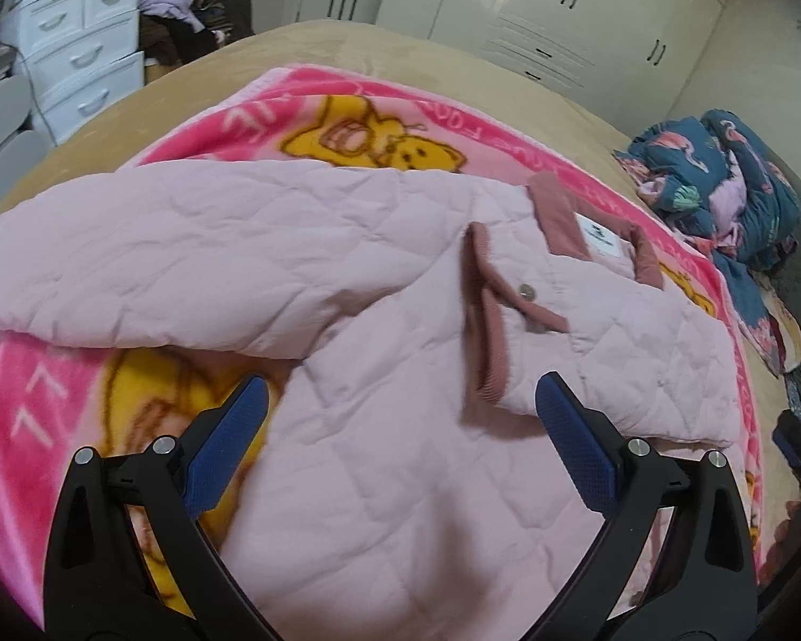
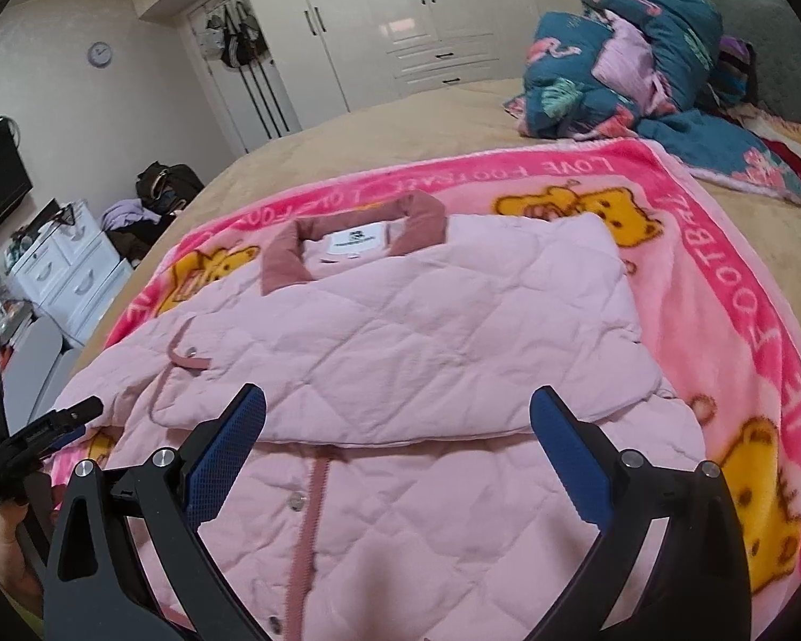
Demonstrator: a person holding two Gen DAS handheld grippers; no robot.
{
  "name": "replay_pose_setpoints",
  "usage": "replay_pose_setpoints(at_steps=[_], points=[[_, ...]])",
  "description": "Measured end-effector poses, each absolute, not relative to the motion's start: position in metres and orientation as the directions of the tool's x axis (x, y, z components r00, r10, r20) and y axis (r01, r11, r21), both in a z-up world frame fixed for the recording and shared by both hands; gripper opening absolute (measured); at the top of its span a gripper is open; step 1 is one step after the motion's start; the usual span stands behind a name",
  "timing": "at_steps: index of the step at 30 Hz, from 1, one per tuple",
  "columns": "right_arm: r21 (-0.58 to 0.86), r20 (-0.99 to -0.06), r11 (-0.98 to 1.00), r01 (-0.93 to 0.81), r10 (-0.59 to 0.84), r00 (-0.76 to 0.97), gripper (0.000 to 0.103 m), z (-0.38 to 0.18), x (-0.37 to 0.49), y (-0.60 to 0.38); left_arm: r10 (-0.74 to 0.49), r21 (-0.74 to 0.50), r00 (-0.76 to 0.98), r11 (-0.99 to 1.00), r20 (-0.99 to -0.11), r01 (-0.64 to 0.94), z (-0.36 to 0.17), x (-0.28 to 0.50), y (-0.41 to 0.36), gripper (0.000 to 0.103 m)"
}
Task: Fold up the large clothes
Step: 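Move the left tool to the other sleeve and grasp its cuff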
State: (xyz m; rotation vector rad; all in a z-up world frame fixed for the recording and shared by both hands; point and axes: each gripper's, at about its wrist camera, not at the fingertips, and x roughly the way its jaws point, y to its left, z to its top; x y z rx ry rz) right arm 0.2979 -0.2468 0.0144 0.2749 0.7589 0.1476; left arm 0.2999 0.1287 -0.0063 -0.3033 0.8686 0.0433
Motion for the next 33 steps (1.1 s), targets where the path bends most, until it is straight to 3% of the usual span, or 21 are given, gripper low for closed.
replay_pose_setpoints(at_steps=[7,33], points=[[0.293,-0.641,0.948,-0.121,0.289,0.711,0.099,0.028,0.297,-0.207,-0.020,-0.205,0.661,0.957,-0.750,-0.204,-0.002,0.295,0.145,0.094],[0.247,-0.632,0.882,-0.400,0.460,0.624,0.099,0.043,0.315,-0.048,0.106,-0.262,0.633,0.849,-0.767,-0.459,-0.010,0.275,0.263,0.094]])
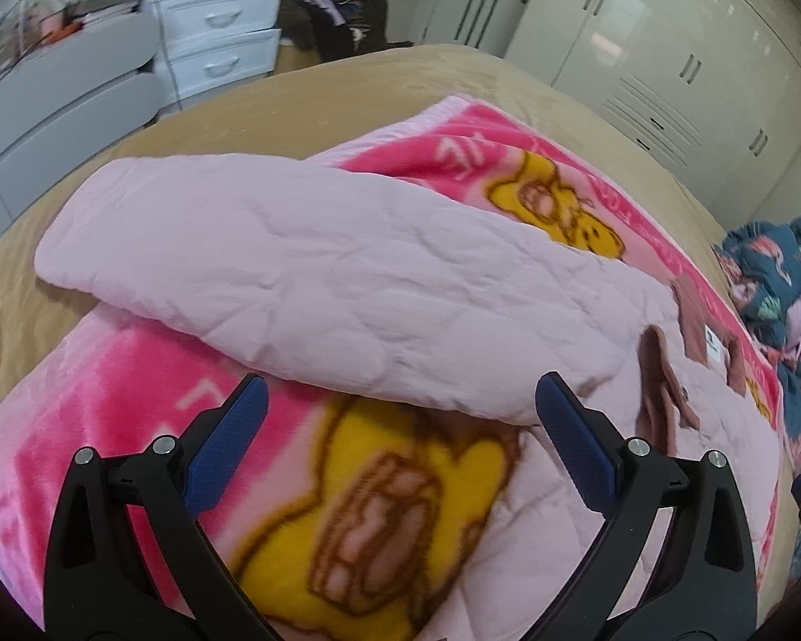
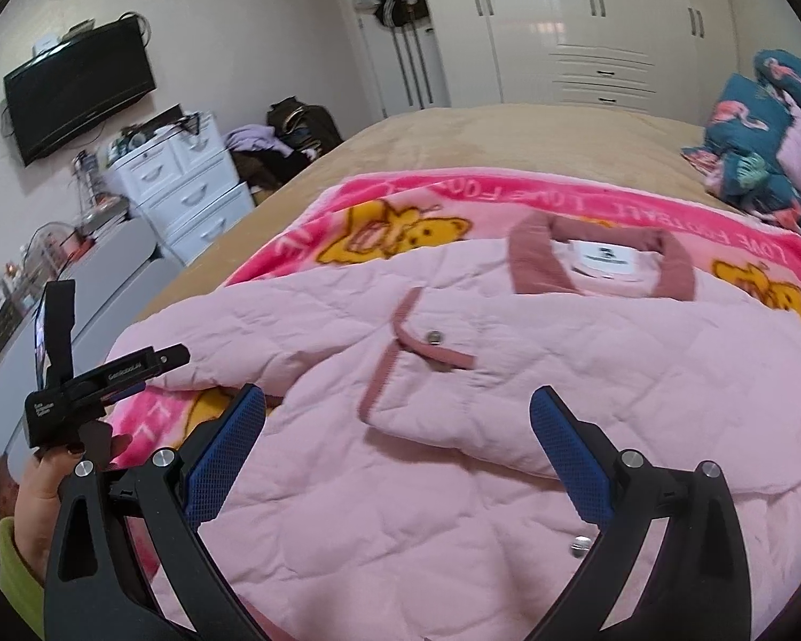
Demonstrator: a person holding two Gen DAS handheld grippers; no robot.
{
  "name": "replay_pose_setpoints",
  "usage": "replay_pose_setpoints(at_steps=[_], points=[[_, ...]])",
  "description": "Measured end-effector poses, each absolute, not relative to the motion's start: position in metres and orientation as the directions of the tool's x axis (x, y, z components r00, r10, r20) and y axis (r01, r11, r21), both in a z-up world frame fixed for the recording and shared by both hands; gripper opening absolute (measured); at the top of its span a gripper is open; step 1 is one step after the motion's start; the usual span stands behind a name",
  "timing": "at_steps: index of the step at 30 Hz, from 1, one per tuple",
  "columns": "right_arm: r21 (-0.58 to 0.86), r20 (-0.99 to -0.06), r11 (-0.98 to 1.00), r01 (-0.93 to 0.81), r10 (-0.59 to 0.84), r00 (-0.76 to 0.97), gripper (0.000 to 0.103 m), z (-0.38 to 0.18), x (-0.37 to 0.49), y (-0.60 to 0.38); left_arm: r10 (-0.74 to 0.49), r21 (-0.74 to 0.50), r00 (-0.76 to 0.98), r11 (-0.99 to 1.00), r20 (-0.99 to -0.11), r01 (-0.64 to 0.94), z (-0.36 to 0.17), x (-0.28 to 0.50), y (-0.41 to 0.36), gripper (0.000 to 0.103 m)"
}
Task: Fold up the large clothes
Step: 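Move the left tool to the other sleeve and grasp its cuff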
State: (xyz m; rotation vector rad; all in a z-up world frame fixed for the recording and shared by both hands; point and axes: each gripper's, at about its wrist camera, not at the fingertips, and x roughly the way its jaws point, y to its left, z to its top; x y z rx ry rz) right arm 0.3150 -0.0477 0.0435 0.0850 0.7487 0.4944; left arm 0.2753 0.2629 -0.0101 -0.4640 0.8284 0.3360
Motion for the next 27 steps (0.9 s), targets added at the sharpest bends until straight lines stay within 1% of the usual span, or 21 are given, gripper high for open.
replay_pose_setpoints(at_steps=[7,19,27], points=[[0.229,-0.645,0.852,-0.471,0.495,0.582,0.099,0.039,0.320,-0.008,0.142,-0.270,0.613,0.805,-0.777,-0.528,-0.017,0.267,0.292,0.094],[0.223,-0.667,0.790,-0.572,0.551,0.501,0.099,0.027,0.329,0.058,0.162,-0.303,0.590,0.735,-0.791,-0.607,-0.036,0.261,0.335,0.094],[0.215,-0.696,0.757,-0.617,0.562,0.447,0.099,0.012,0.332,0.084,0.159,-0.357,0.588,0.661,-0.793,-0.660,-0.058,0.257,0.366,0.094]])
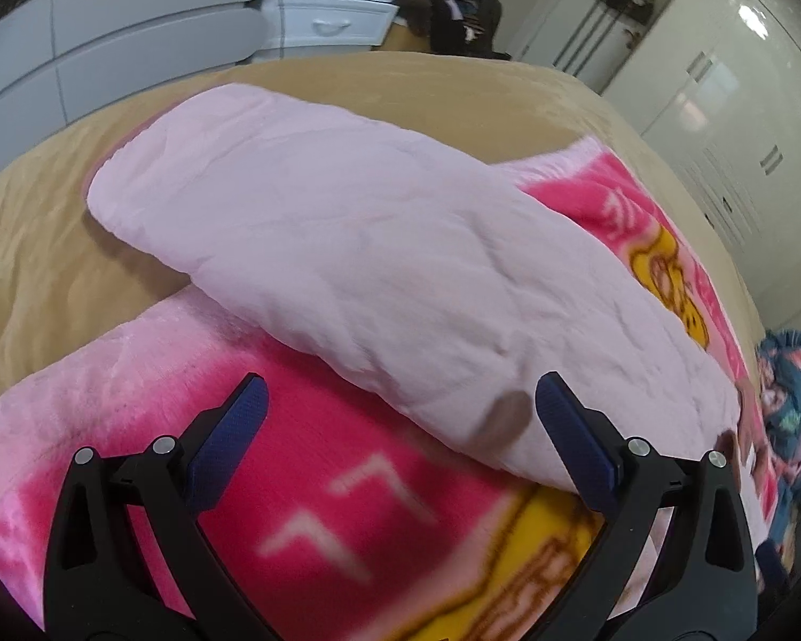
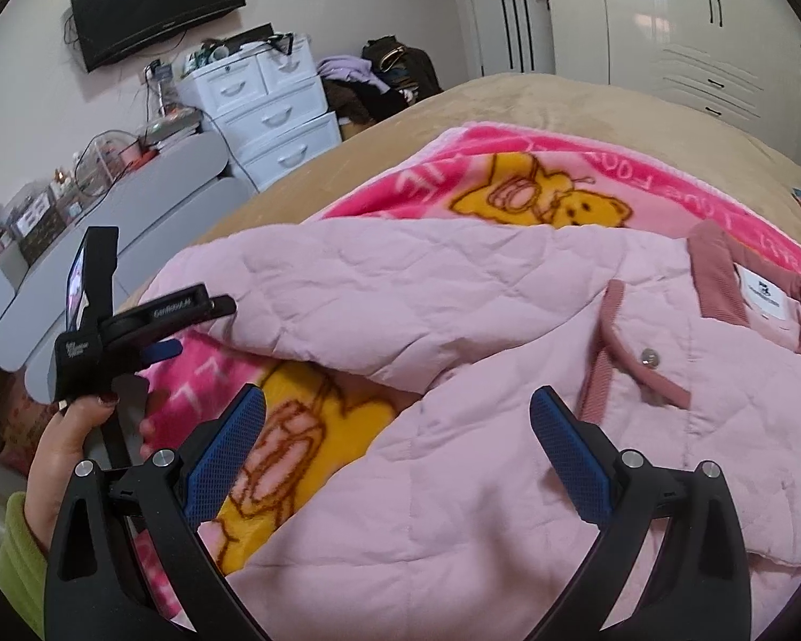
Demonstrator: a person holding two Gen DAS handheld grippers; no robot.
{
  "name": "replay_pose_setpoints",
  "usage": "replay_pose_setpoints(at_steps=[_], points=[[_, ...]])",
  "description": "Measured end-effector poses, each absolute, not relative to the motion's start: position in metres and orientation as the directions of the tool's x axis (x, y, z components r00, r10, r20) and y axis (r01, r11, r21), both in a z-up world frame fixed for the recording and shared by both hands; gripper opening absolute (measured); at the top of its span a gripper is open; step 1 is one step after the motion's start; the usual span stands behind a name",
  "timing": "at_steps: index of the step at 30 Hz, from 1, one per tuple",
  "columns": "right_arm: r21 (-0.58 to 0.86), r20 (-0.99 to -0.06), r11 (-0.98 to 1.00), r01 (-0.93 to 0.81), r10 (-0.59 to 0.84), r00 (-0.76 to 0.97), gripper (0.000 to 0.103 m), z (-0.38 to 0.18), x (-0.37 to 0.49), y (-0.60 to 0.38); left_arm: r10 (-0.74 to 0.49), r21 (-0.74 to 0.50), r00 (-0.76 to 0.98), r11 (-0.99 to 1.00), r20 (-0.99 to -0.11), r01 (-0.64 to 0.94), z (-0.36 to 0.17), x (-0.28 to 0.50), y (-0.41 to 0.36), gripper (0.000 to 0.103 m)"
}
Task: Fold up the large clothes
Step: 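Move the left tool to the other sleeve and grasp its cuff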
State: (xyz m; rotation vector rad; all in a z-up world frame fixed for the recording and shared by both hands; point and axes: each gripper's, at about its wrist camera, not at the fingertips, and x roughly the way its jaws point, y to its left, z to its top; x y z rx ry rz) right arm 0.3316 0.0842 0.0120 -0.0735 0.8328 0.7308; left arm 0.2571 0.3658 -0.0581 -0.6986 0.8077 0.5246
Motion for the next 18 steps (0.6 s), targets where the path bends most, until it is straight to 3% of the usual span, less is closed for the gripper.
replay_pose_setpoints(at_steps=[13,16,18], points=[[0.240,-0.716,0.770,-0.591,0.552,0.428,0.099,-0.005,0.334,0.065,0.127,-0.647,0.763,0.455,-0.634,-0.613,-0.076,0.241,0.422,0.094],[0.249,-0.715,0.788,-0.563,0.542,0.443,0.099,-0.006,0.335,0.051,0.161,-0.649,0.771,0.451,-0.617,-0.613,-0.076,0.241,0.418,0.094],[0.265,-0.707,0.801,-0.536,0.540,0.458,0.099,-0.005,0.334,0.038,0.181,-0.633,0.770,0.472,-0.611,-0.614,-0.072,0.242,0.416,0.085]])
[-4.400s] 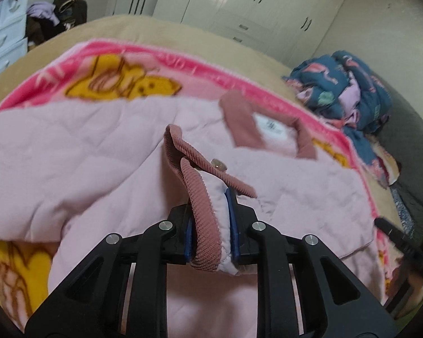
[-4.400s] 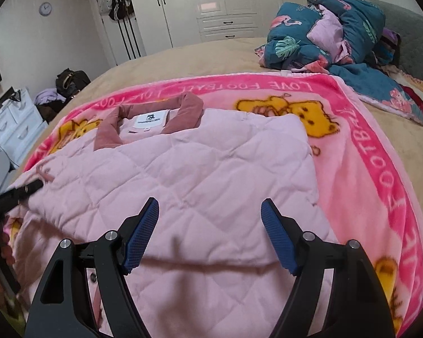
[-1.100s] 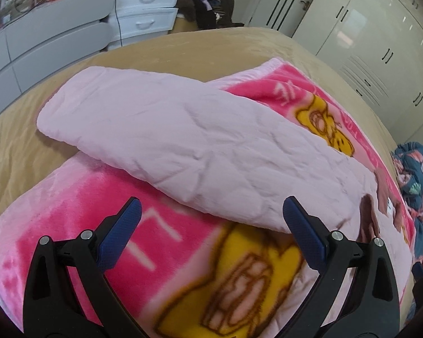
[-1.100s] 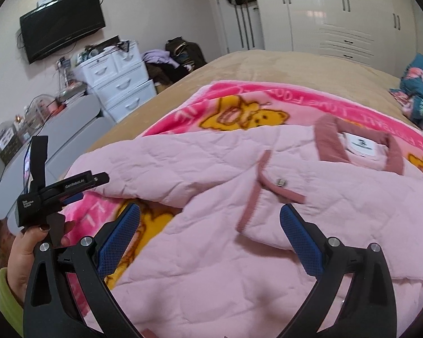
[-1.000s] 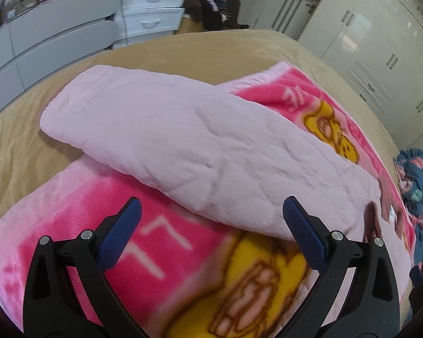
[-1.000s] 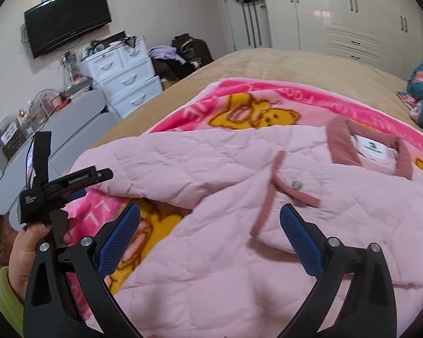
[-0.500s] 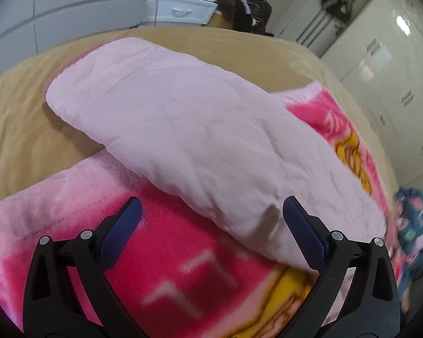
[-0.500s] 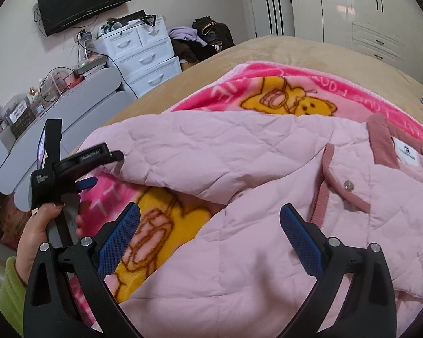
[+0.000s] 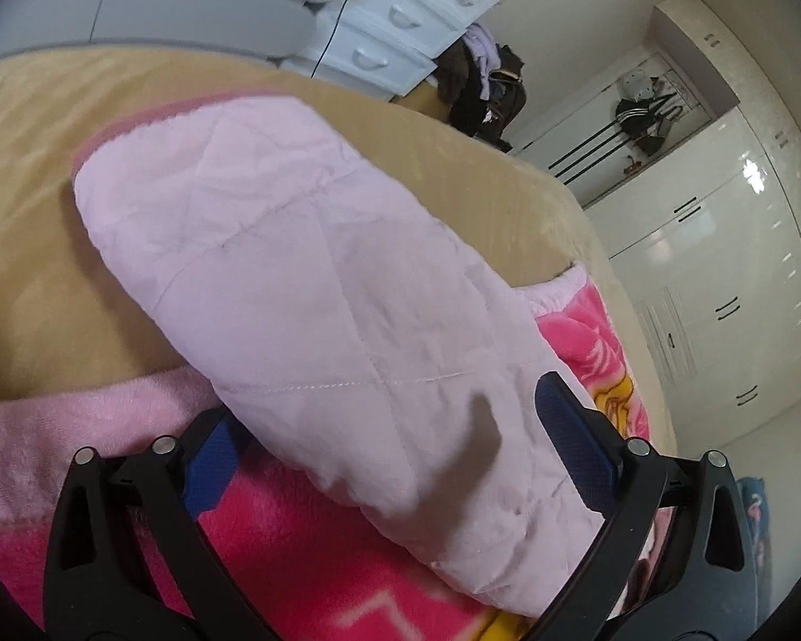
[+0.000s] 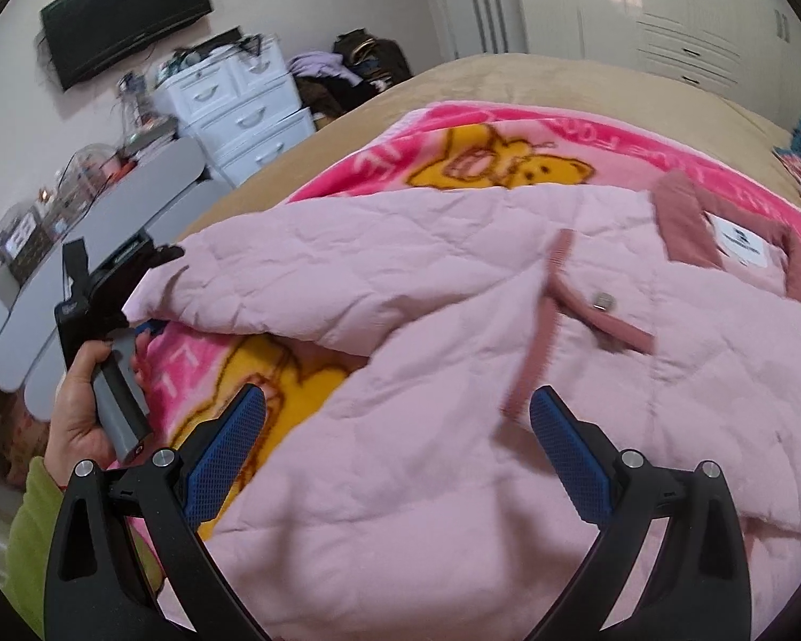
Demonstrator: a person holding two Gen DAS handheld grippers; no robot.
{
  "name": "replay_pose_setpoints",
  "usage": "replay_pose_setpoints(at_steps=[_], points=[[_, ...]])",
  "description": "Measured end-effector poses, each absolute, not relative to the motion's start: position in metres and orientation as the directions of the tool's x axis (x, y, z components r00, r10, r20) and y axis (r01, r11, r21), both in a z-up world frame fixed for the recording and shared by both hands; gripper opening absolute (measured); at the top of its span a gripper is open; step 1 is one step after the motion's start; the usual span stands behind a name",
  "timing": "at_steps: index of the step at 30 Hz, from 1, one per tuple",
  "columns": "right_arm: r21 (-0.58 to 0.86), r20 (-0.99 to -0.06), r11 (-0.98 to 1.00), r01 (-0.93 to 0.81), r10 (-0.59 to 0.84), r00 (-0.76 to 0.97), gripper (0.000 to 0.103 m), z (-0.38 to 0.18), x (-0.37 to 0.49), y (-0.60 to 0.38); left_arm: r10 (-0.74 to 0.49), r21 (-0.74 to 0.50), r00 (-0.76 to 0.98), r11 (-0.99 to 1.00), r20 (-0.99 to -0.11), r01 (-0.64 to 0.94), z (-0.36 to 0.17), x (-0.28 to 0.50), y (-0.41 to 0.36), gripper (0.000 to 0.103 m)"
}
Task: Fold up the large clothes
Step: 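Move the left tool to the other sleeve and grasp its cuff, then lift the held sleeve with the left tool and fold it across the jacket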
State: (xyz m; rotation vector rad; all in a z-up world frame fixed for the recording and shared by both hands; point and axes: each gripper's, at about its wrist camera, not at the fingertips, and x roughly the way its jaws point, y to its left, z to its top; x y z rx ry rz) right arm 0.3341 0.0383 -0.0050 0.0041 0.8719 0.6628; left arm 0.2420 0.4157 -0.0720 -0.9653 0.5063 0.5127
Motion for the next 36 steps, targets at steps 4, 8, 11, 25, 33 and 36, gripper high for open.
replay_pose_setpoints(at_steps=[4,8,11,25,33,36], points=[[0.285,-0.695,0.815,-0.505,0.538,0.476,0.099,-0.001,0.330,0.016,0.156,-0.683,0.799,0.441,-0.580,-0.582,-0.071,0.235,0.418,0.016],[0.300,-0.679,0.828,-0.474,0.534,0.504,0.099,0.006,0.322,-0.008,0.187,-0.664,0.818,0.500,-0.545,-0.557,-0.039,0.233,0.406,0.010],[0.310,-0.669,0.839,-0.447,0.526,0.525,0.099,0.010,0.316,-0.029,0.189,-0.676,0.851,0.534,-0.491,-0.509,-0.012,0.229,0.396,0.009],[0.343,-0.652,0.886,-0.310,0.463,0.601,0.099,0.015,0.295,-0.118,0.159,-0.587,0.922,0.730,-0.352,-0.350,0.092,0.225,0.306,0.009],[0.341,-0.642,0.904,-0.257,0.423,0.639,0.099,0.015,0.285,-0.153,0.072,-0.563,0.955,0.794,-0.287,-0.230,0.114,0.229,0.255,0.009],[0.342,-0.641,0.910,-0.234,0.408,0.650,0.099,0.016,0.282,-0.165,0.020,-0.539,0.963,0.825,-0.270,-0.168,0.124,0.231,0.231,0.009]])
